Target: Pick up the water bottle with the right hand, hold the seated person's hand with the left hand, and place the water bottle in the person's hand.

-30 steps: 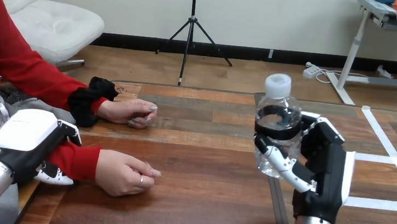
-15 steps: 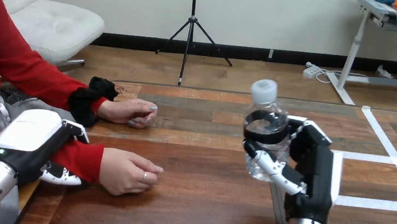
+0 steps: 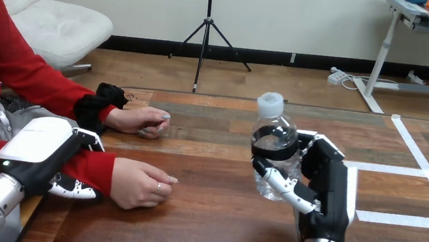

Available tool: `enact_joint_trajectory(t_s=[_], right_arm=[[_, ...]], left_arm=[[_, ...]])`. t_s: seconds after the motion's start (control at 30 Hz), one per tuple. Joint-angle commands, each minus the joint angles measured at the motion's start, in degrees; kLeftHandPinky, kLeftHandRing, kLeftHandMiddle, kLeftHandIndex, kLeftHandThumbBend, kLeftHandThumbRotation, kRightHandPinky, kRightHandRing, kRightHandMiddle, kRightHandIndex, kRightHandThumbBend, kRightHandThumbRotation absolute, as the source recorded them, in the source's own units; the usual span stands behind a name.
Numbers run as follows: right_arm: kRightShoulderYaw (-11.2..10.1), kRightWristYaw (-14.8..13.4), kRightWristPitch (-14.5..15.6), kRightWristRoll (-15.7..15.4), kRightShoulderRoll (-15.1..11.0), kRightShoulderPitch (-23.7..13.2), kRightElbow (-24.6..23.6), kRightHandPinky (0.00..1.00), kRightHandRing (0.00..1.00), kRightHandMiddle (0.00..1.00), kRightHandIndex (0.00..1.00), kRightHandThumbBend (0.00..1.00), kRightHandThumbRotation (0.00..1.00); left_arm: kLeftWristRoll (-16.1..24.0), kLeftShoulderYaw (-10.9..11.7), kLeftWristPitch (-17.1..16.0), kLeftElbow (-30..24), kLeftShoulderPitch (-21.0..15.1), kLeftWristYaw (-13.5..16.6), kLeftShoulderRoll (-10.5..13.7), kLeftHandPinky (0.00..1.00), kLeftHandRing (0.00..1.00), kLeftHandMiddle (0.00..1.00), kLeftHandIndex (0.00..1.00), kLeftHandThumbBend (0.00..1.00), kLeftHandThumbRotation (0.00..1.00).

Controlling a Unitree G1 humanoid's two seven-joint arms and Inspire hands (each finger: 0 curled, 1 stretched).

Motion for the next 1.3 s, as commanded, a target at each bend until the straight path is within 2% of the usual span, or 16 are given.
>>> enact_joint_trajectory(t_s=[0.0, 0.37, 0.57, 0.77, 1.27], right_arm=[[0.3, -1.0, -0.3, -0.2, 5.1, -6.1, -0.4, 0.36, 0.41, 0.47, 0.47, 0.74, 0.0], [1.2, -1.5, 0.0, -0.7, 5.2, -6.5, 0.7, 0.37, 0.42, 0.47, 0.47, 0.74, 0.0], [1.7, -1.8, 0.9, -1.2, 5.4, -6.4, 0.9, 0.37, 0.42, 0.48, 0.47, 0.73, 0.0], [2.1, -1.6, 0.3, -1.2, 5.5, -6.6, 1.8, 0.37, 0.42, 0.48, 0.47, 0.74, 0.0], [3.3, -5.9, -0.7, -5.1, 5.2, -7.1, 3.5, 0.37, 0.42, 0.47, 0.47, 0.76, 0.0]], left_arm=[[-1.8, 1.8, -2.7, -4.0, -3.2, 0.3, -1.5, 0.37, 0.44, 0.52, 0.53, 0.72, 0.22], [-1.6, 1.8, -4.1, -5.2, -3.7, 0.9, -1.8, 0.34, 0.42, 0.5, 0.53, 0.72, 0.24], [-2.0, 2.0, -5.4, -5.7, -4.1, 0.6, -2.2, 0.32, 0.41, 0.5, 0.52, 0.71, 0.23], [-2.2, 2.2, -5.8, -6.6, -4.4, -0.1, -2.3, 0.31, 0.4, 0.49, 0.52, 0.71, 0.24], [-1.3, 2.1, -7.4, -9.5, -5.2, 0.8, -2.4, 0.3, 0.38, 0.48, 0.51, 0.7, 0.24]])
